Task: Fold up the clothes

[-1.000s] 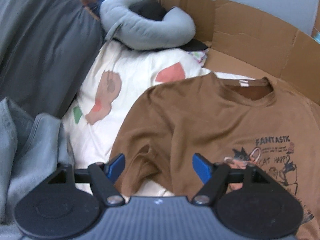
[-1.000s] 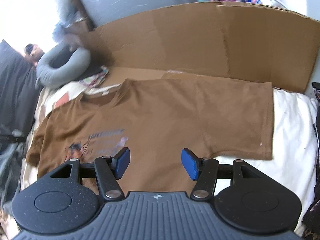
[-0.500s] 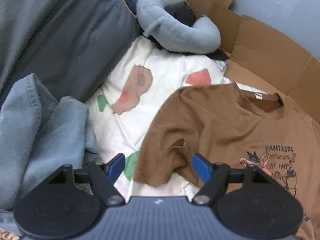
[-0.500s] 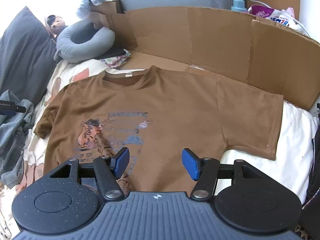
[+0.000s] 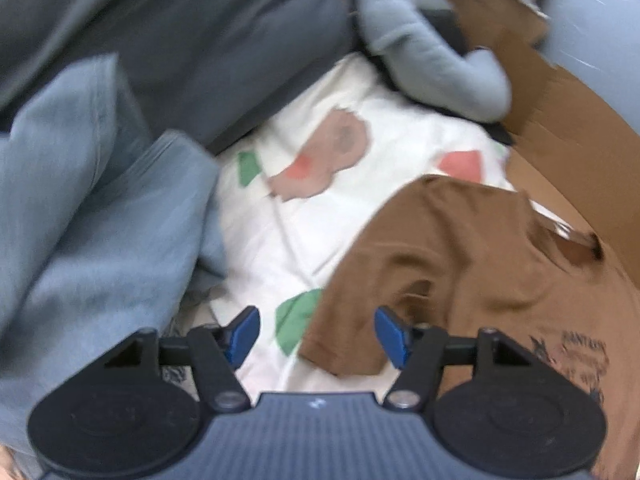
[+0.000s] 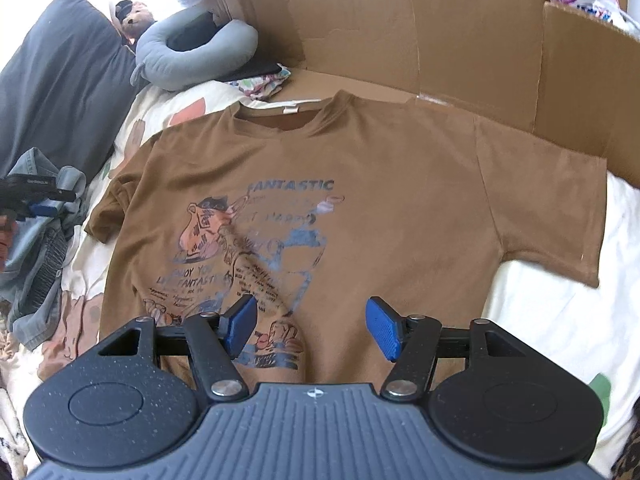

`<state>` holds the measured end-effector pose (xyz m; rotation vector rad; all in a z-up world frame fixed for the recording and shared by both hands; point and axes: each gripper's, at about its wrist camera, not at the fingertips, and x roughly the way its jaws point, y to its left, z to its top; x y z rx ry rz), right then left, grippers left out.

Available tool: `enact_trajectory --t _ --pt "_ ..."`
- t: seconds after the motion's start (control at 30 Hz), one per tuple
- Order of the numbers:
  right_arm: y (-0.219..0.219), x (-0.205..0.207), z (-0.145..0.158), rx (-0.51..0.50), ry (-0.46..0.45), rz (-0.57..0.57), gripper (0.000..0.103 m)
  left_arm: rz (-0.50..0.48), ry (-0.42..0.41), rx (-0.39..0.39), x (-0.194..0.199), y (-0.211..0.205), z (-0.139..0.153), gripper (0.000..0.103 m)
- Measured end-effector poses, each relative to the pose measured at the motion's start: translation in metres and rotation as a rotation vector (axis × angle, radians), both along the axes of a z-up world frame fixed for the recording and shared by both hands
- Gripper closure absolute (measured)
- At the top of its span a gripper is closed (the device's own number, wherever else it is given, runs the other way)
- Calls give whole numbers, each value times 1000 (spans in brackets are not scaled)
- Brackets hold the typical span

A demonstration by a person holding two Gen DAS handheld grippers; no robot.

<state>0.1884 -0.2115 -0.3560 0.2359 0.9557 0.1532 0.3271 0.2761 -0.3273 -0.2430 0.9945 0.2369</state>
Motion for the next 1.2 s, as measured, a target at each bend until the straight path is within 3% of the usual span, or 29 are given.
enact_trajectory --t 0.1,0.17,0.43,0.5,0.57,0.67,0.87,1.2 --pt "-1 -1 -7 10 9 -6 36 35 -34 -22 3 8 -14 38" --pt "-2 -1 -13 18 20 -11 36 53 -49 -36 3 12 -22 47" --pt "-2 -6 -34 44 53 -12 36 56 -28 -115 3 9 -49 54" --pt "-1 -7 -36 45 53 -4 36 42 -10 -115 5 7 -53 66" --pt "0 -8 -36 46 52 3 36 31 4 -121 7 6 -56 91" --pt "-2 -8 -38 48 59 1 36 10 -2 -136 9 7 -50 98" --pt "0 -8 -41 55 80 1 36 -63 1 -88 15 5 -30 99" --pt "-4 -10 -44 76 90 -11 36 -105 5 44 38 9 12 100"
